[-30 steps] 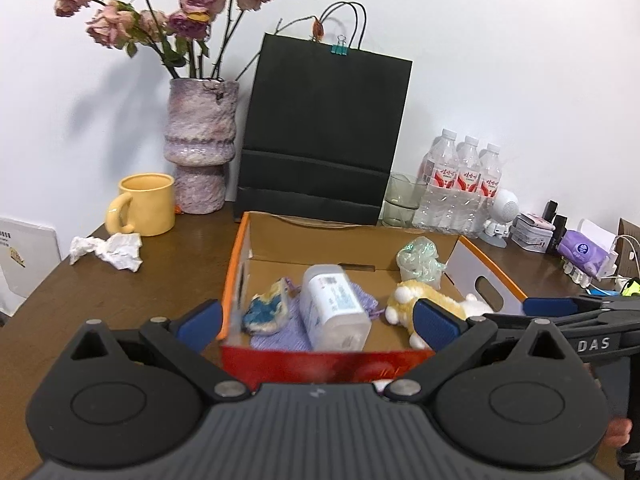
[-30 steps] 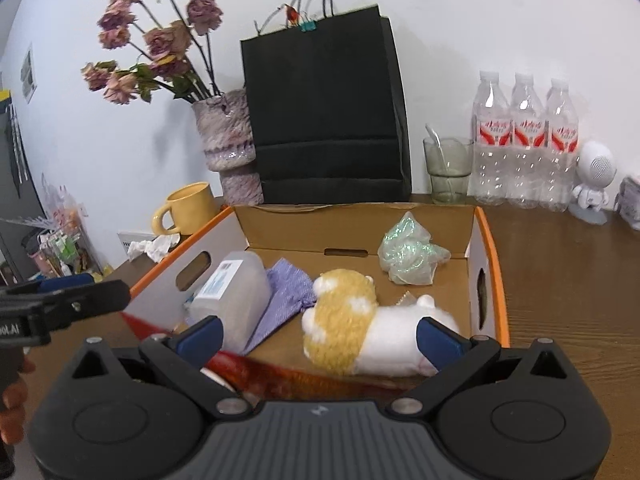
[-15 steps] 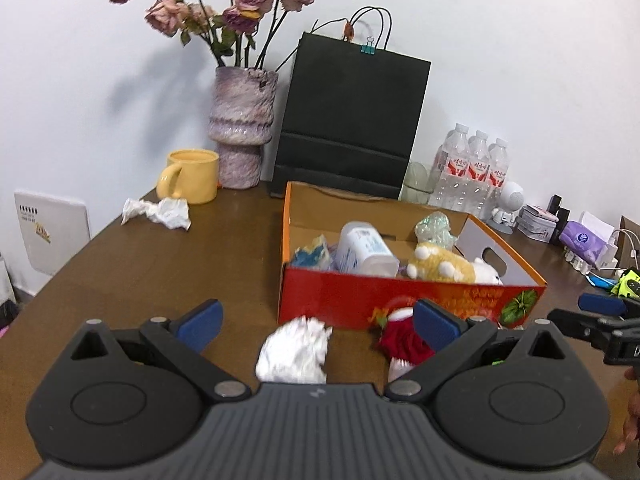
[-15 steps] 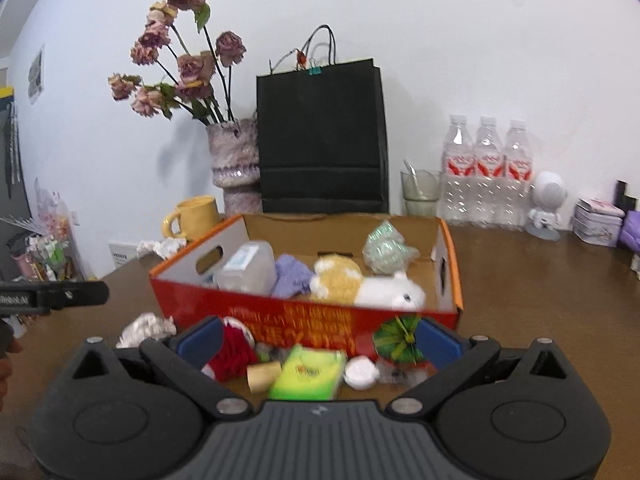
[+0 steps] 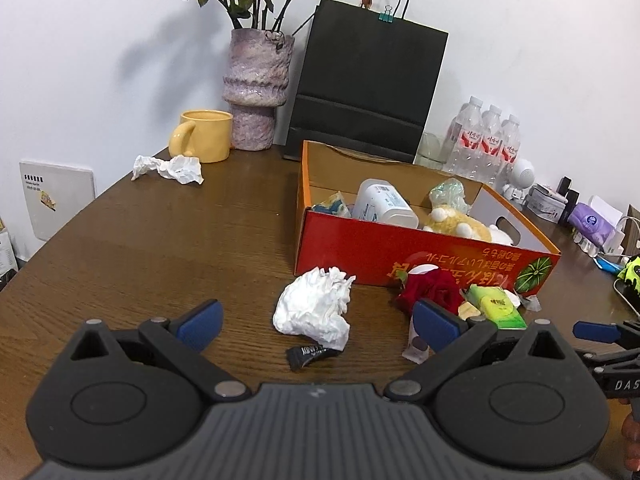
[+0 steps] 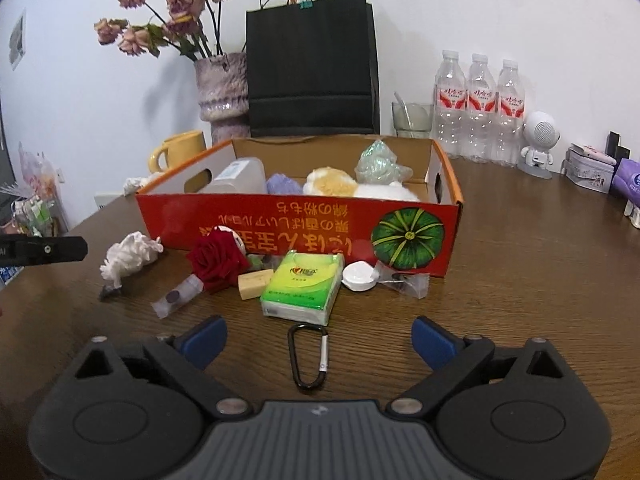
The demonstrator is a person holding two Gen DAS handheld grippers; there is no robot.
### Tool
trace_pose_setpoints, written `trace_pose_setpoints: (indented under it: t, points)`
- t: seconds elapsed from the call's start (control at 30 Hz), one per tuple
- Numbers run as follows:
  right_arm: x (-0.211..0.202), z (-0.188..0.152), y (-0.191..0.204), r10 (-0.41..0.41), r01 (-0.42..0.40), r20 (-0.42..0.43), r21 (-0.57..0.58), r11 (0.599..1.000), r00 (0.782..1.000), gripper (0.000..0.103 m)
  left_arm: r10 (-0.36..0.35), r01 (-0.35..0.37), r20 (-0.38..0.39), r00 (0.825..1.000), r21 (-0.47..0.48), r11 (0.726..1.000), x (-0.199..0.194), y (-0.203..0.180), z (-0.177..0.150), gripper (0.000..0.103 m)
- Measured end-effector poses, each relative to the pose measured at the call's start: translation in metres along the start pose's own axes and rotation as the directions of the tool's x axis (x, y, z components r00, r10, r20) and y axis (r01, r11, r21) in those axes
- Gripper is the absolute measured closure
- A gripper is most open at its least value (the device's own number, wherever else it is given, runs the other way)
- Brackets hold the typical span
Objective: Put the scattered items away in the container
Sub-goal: 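Grasp the crumpled white tissue with left tool while right tool grasps the carabiner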
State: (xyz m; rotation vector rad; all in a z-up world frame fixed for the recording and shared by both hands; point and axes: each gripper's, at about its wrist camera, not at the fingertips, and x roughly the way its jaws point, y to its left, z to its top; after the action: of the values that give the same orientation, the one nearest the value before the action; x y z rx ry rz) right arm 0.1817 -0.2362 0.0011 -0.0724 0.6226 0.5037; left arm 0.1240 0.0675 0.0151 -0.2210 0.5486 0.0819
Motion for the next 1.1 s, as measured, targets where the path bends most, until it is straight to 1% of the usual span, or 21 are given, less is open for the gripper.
trace_pose_setpoints:
  t: [0.2,0.27,0.3,0.37,0.4,0.43,0.47,0.5,0.53,0.57,0.6,0.63,0.7,0.93,1.1]
  points:
    - [0.016,-0.001,0.005,0.009,-0.009,-0.052,-0.009,1.0,0.999,0.017,0.017,-0.014,-0.039,0.999,0.071,0.997,0.022,-0.001,0.002,0.0]
    - [0.021,-0.001,0.005,0.004,-0.004,-0.067,0.002,1.0,0.998,0.026,0.018,-0.014,-0.049,0.999,0.085,0.996,0.033,-0.002,0.004,0.0]
    - [0.023,-0.001,0.005,0.002,-0.002,-0.073,0.007,1.0,0.997,0.028,0.021,-0.016,-0.05,0.999,0.093,0.996,0.037,-0.002,0.005,0.001]
    - [0.026,-0.001,0.004,0.005,-0.004,-0.089,0.017,1.0,0.996,0.037,0.035,-0.029,-0.057,0.998,0.109,0.994,0.049,-0.004,0.006,0.004]
    - [0.026,-0.002,0.004,0.003,-0.002,-0.092,0.018,1.0,0.996,0.038,0.038,-0.031,-0.063,0.997,0.117,0.993,0.055,-0.003,0.007,0.008]
    - [0.026,-0.002,0.004,-0.003,0.004,-0.09,0.015,1.0,0.996,0.041,0.04,-0.032,-0.073,0.997,0.119,0.992,0.06,-0.004,0.007,0.016]
    - [0.026,-0.002,0.003,-0.003,0.004,-0.089,0.014,1.0,0.996,0.047,0.037,-0.027,-0.083,0.996,0.118,0.993,0.064,-0.003,0.007,0.021]
    - [0.025,-0.002,0.003,-0.002,0.003,-0.087,0.011,1.0,0.996,0.051,0.029,-0.018,-0.095,0.995,0.118,0.993,0.067,-0.003,0.006,0.034]
    - [0.025,-0.001,0.004,-0.008,0.008,-0.086,0.006,1.0,0.996,0.062,0.025,-0.013,-0.108,0.994,0.115,0.993,0.071,-0.002,0.006,0.054]
    - [0.025,-0.001,0.004,-0.021,0.02,-0.085,-0.002,1.0,0.996,0.075,0.024,-0.011,-0.115,0.993,0.111,0.994,0.073,-0.001,0.004,0.061]
    - [0.026,-0.001,0.005,-0.027,0.027,-0.085,-0.006,1.0,0.996,0.079,0.018,-0.006,-0.113,0.993,0.109,0.994,0.074,0.0,0.003,0.062]
    - [0.025,-0.001,0.004,-0.028,0.027,-0.087,-0.004,1.0,0.996,0.079,0.018,-0.007,-0.104,0.994,0.109,0.994,0.073,0.0,0.002,0.065]
    - [0.024,-0.001,0.003,-0.022,0.022,-0.087,0.004,1.0,0.996,0.079,0.012,-0.003,-0.084,0.996,0.105,0.994,0.069,0.001,0.002,0.067]
    - [0.023,0.0,0.001,-0.017,0.019,-0.08,0.032,0.999,0.997,0.08,0.009,-0.004,-0.05,0.999,0.096,0.995,0.062,0.003,0.004,0.068]
    - [0.016,0.002,0.001,-0.019,0.02,-0.056,0.029,0.999,0.998,0.079,0.001,0.002,-0.026,1.0,0.092,0.996,0.054,0.002,0.004,0.069]
